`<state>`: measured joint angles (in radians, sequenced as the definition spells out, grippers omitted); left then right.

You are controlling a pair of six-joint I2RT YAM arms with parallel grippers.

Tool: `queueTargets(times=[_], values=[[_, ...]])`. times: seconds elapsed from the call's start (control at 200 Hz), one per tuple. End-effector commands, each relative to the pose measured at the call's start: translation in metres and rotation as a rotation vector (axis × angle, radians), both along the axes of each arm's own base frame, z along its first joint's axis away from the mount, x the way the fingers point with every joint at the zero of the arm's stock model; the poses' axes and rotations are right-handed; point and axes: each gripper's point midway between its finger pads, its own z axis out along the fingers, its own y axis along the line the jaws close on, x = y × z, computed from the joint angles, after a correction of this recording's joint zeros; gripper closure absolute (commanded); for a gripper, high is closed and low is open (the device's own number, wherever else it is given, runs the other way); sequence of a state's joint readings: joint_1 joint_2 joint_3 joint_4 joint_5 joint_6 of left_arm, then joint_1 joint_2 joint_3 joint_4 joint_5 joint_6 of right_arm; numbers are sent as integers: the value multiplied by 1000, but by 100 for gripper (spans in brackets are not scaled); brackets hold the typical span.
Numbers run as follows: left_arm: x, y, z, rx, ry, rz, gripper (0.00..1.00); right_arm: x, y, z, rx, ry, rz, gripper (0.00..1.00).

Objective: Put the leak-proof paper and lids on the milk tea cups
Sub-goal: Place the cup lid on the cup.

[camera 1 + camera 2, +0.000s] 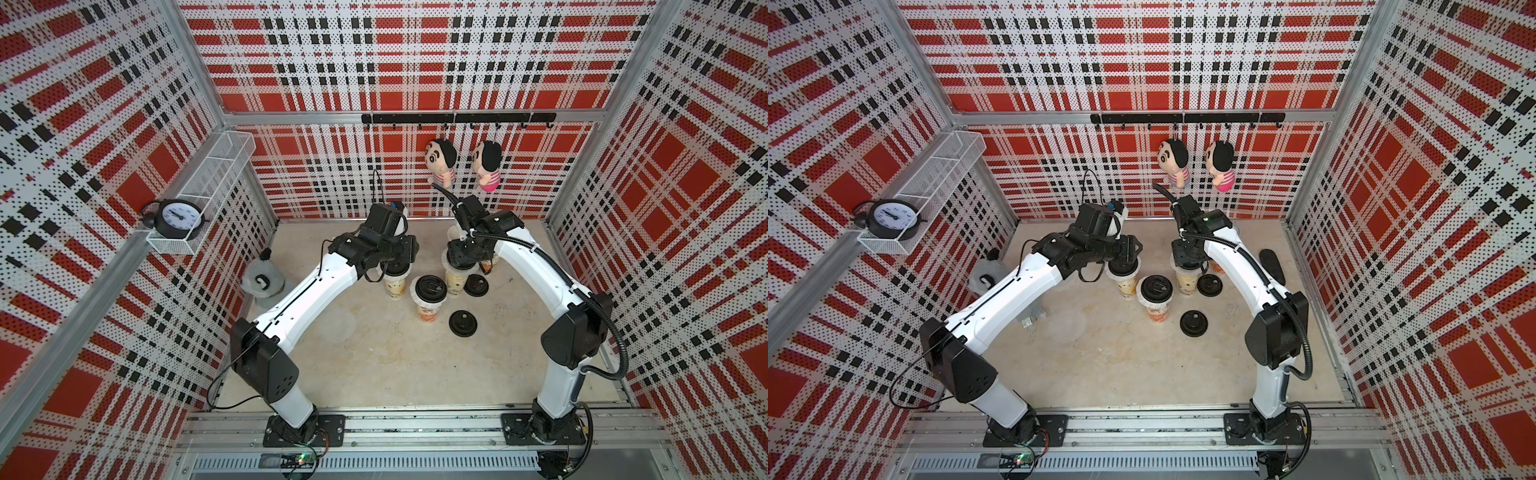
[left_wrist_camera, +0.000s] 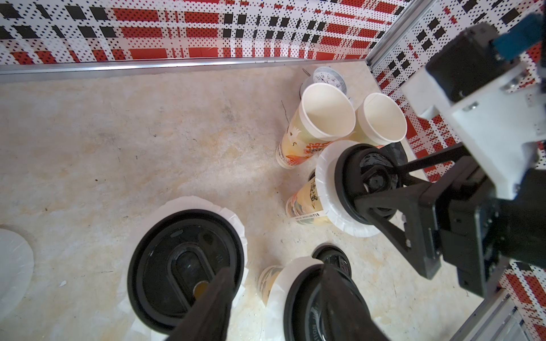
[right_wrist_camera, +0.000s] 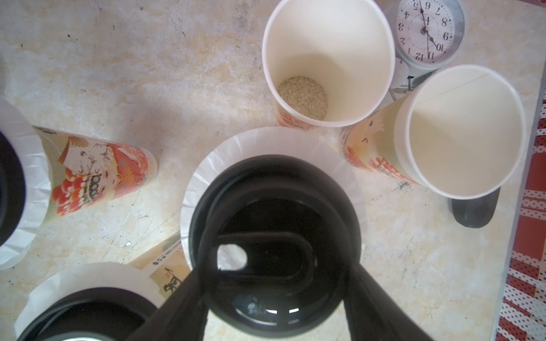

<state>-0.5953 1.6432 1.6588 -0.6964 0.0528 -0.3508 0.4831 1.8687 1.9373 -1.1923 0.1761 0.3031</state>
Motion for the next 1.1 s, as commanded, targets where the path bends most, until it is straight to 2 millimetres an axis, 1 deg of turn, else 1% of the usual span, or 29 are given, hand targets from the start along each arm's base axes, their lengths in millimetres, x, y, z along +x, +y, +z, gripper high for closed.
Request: queueTargets(times=[0.0,0.566,0.902,1.092], values=[[-2,2,10,-15,-28,-11,48,-2,3,-9,-14,22,18,31],[-2,4,10,-13,-28,-7,48,2,5,-25,-28,44,11,29],[-2,5,10,-13,-29,-8,48,3,3,-23,-31,37,3,21],[-2,5,11,-13,-30,-8,48,3,3,-22,-29,32,0,19]])
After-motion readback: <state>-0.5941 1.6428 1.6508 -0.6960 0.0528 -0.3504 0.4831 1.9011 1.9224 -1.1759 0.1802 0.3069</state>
